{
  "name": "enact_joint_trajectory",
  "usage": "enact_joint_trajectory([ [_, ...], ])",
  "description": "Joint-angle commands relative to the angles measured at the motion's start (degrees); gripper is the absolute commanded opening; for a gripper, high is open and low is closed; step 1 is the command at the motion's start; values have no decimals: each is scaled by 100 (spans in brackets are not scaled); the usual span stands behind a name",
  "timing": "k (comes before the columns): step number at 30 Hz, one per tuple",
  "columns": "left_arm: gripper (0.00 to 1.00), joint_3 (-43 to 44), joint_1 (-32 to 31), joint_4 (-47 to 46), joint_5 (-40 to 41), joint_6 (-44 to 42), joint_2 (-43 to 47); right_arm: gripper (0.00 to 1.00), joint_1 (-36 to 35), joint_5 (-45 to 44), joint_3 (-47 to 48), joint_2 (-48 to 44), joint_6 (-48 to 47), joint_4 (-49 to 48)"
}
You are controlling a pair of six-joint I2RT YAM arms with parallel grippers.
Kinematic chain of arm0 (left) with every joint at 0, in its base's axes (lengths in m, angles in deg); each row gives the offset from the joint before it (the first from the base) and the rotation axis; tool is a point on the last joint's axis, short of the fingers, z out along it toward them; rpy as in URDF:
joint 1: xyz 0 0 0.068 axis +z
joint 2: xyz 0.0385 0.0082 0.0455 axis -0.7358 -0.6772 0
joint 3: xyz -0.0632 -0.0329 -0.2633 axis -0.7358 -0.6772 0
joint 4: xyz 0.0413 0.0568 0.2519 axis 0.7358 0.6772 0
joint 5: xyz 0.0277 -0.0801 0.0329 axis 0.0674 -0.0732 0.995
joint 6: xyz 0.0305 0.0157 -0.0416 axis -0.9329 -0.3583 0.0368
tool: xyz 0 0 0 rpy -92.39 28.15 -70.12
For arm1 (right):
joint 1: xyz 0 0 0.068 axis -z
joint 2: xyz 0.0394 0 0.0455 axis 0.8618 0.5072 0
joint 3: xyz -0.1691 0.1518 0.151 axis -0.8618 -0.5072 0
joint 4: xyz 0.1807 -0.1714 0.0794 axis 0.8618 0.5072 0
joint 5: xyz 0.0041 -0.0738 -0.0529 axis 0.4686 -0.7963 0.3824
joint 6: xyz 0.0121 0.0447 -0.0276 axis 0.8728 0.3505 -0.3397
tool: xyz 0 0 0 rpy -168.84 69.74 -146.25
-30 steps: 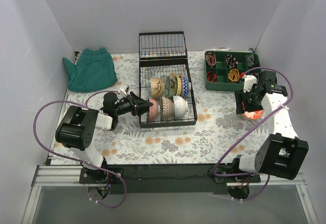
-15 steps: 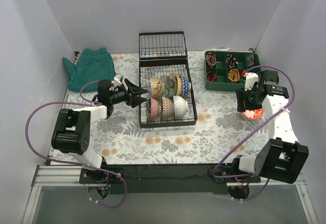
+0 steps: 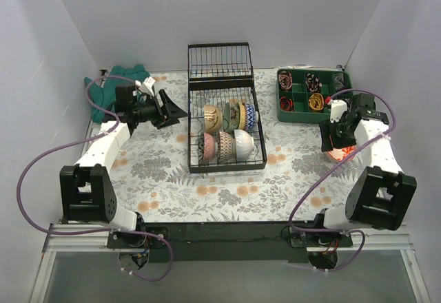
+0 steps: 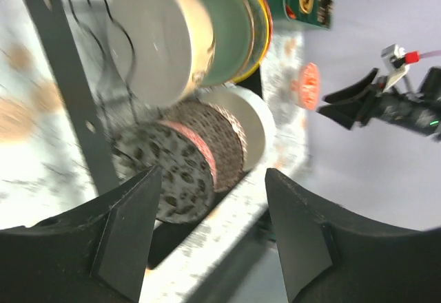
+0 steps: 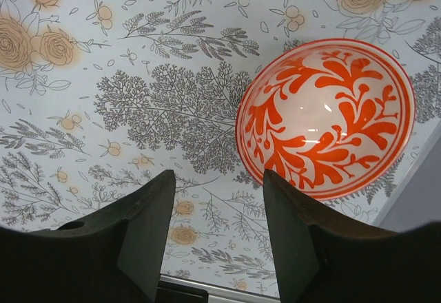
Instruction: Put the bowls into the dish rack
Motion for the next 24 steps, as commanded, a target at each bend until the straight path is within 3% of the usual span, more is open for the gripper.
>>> enact_joint_trajectory([
  [1, 61, 732, 31, 1426, 1015, -2061, 668, 61, 21, 330, 381, 533, -596, 160],
  [10, 62, 663, 118, 1540, 1404, -2370, 1248, 56, 21, -118, 373, 1281, -668, -182],
  [16, 61, 794, 206, 1628, 1492, -2537, 1319, 44, -163, -558, 110, 1405, -887, -472],
  [24, 61, 830, 391, 1672, 1404, -2554, 1327, 6, -803, -865, -470, 571, -1256, -455],
])
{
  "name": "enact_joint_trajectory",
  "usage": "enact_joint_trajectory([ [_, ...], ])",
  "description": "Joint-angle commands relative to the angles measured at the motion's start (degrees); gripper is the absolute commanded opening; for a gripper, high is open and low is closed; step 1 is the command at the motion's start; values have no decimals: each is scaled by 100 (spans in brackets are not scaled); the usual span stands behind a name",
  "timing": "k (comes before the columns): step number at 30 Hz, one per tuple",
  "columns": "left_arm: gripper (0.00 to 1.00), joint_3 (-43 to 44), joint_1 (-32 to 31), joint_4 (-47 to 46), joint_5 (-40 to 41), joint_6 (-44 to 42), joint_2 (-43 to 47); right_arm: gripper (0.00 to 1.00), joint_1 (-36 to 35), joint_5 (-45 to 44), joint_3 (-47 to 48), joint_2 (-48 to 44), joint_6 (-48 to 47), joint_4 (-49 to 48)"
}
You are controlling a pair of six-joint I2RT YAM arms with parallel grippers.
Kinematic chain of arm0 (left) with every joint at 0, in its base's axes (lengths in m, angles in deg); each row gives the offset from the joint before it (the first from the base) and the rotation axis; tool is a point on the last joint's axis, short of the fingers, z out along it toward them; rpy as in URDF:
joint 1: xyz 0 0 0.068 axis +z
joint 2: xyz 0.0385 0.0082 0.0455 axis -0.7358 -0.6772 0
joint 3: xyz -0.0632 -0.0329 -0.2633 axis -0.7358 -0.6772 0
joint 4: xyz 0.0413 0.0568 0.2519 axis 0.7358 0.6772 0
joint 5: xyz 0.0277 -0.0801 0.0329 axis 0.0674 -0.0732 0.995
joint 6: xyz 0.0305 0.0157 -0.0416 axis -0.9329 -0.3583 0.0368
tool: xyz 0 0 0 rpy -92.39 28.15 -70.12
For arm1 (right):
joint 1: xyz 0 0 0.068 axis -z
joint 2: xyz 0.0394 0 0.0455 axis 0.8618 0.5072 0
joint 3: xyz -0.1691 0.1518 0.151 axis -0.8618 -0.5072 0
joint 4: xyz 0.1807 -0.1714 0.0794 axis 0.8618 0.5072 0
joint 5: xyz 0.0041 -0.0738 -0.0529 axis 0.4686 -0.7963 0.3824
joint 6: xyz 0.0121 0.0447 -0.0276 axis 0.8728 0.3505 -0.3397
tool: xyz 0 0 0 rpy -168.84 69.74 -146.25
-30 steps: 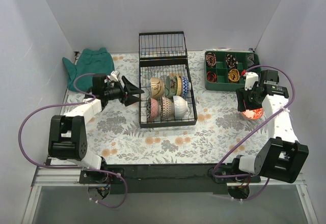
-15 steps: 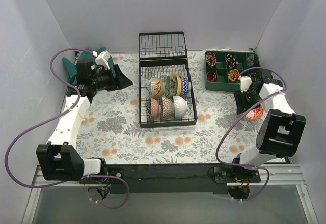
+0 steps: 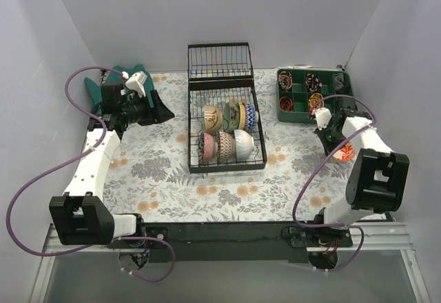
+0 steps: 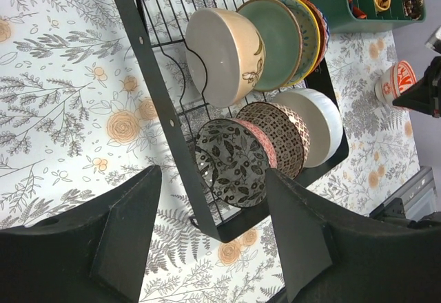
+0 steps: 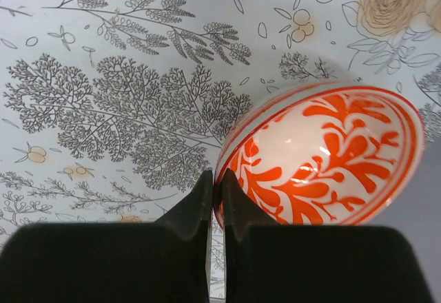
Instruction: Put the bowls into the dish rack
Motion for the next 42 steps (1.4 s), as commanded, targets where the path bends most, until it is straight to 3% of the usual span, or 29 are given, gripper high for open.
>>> enact_joint_trajectory([
  [1, 61, 128, 214, 96, -23, -132, 204, 3, -518, -145, -396, -965, -428, 94],
  [12, 60, -56, 223, 123, -164, -273, 309, 1, -3049, 102, -1653, -3769, -1464, 964],
  [18, 60, -293, 223, 140, -164, -597, 581, 1, -4235, 706, -1593, -4325, -2553, 1237],
  [29, 61, -294, 232, 535, 266, -1152, 1030, 1, -7705, 717, -1530, -3448, -2969, 605],
  [32, 61, -259, 232, 623, 319, -1292, 1161, 1, -8225, 699, -1706, -3149, -3188, 210],
  [42, 62, -381, 223, 1256, -14, -2531, 1908, 1, -8377, 427, -2225, -2270, -3892, -907],
])
